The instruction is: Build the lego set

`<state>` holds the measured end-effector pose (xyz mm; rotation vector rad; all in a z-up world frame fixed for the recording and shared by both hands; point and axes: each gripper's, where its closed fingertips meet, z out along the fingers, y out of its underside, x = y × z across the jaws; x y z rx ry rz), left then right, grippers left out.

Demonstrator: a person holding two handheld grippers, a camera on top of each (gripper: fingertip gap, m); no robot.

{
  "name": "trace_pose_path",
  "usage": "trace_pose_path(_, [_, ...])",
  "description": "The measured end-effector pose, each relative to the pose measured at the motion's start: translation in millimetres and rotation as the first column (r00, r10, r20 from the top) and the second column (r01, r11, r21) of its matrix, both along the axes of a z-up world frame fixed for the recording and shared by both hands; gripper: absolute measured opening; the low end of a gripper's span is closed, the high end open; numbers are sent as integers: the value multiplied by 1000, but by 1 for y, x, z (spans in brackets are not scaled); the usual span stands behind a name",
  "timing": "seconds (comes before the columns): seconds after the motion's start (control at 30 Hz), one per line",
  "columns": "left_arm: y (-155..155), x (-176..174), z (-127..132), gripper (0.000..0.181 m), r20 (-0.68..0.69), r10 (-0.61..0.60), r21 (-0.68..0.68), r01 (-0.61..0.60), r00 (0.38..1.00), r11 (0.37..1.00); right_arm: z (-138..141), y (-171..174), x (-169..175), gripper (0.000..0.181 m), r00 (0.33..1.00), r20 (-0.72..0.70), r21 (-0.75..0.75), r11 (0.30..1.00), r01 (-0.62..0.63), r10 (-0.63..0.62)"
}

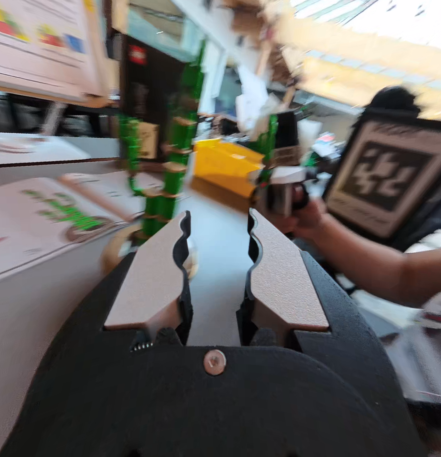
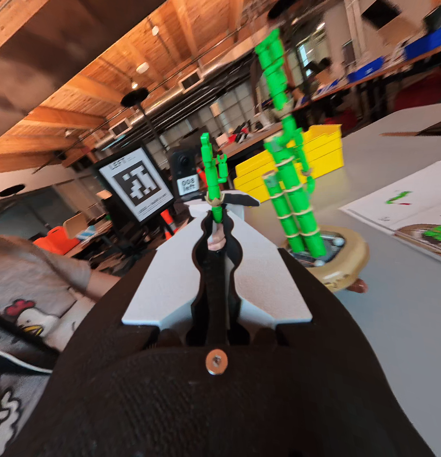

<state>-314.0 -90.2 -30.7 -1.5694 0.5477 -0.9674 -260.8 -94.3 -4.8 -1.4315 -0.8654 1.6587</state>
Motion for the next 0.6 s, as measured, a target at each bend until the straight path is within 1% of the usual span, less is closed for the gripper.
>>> trace_pose_path(0.07, [21,-26,-26,40,-178,122,1,-124,976,992,-2,12,9,6,999,-29,-33,998,45,-46])
trace_pose_path(0.13, [30,-35,-46,50,-309,125,-28,-140,943,990,-1,19,16,6,996,-53,-52,996,74,-77])
trace_pose_path(0.17, [33,-36,-52,58,-345,105,-39,-127,933,991,-1,23,19,7,993,-56,-47,994,100,-102])
trace_pose_path(0.23, [38,-30,-58,71,-371,40,-52,-64,928,997,-2,29,22,6,990,-53,-45,990,130,-132])
trace_pose_path(0.33, [42,-19,-70,89,-388,-76,-112,35,919,993,-2,30,25,7,988,-70,-63,989,133,-138])
trace_pose_path(0.47, [45,-7,-83,98,-400,-157,-158,100,903,982,-6,31,26,7,987,-56,-64,987,145,-149])
trace_pose_path(0.53, [44,-4,-89,106,-401,-175,-190,105,899,976,-6,32,27,6,987,-60,-73,987,146,-151])
trace_pose_path(0.6, [42,-4,-92,107,-402,-172,-199,98,900,975,-5,33,28,6,986,-68,-81,985,149,-155])
